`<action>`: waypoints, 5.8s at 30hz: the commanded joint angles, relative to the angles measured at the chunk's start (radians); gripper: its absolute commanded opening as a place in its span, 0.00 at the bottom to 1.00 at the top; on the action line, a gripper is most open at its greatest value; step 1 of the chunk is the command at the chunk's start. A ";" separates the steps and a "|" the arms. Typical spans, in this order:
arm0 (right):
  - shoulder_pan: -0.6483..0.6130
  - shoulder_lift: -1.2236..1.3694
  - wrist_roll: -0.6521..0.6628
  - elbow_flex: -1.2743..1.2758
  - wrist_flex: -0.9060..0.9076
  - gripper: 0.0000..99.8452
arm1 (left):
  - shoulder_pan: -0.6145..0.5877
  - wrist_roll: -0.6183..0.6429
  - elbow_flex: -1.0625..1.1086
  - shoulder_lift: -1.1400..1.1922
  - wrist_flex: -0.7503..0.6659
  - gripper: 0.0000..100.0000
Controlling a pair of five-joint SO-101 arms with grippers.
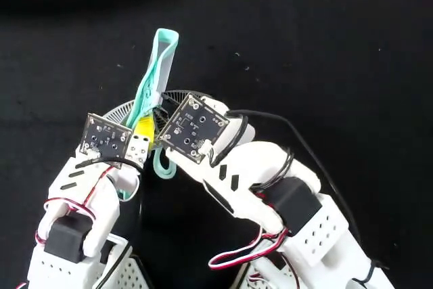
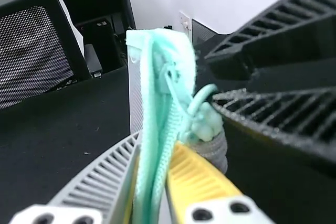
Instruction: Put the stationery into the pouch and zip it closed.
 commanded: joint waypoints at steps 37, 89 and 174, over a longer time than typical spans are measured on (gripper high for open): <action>0.089 0.091 0.046 -0.199 -0.071 0.01 | -0.019 0.006 0.033 0.003 0.002 0.03; 0.133 0.157 0.061 -0.120 -0.222 0.13 | -0.021 0.043 0.045 0.003 0.017 0.03; 0.058 -0.464 -0.029 0.611 -0.529 0.13 | 0.044 -0.221 0.249 0.002 0.035 0.03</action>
